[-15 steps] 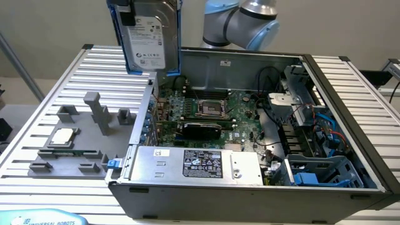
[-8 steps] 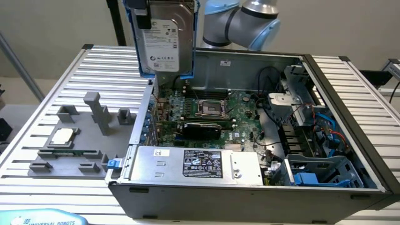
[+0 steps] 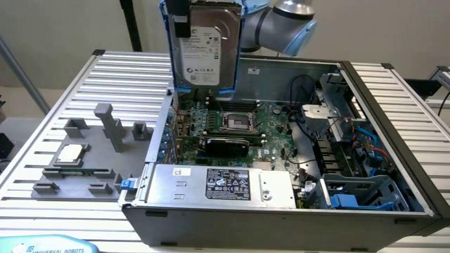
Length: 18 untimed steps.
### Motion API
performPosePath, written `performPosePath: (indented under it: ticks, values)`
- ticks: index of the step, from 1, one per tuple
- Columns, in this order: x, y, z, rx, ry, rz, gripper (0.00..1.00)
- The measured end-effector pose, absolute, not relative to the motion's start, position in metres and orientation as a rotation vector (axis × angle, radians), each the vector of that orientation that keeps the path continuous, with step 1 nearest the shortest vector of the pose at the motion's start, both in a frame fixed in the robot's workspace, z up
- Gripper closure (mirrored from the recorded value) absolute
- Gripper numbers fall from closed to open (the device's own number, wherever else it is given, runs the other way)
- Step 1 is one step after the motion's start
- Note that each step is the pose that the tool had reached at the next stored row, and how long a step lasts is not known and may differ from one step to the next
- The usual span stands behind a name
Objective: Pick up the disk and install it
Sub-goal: 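Pick up the disk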
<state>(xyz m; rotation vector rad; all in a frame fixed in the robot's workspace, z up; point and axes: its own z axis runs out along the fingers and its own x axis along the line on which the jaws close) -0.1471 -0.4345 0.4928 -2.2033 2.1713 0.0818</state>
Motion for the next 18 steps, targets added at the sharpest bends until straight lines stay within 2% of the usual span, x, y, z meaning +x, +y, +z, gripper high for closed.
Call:
performPosePath:
  ticks: [18]
  values:
    - [-0.078, -0.469, 0.493, -2.193, 2.162, 0.102, 0.67]
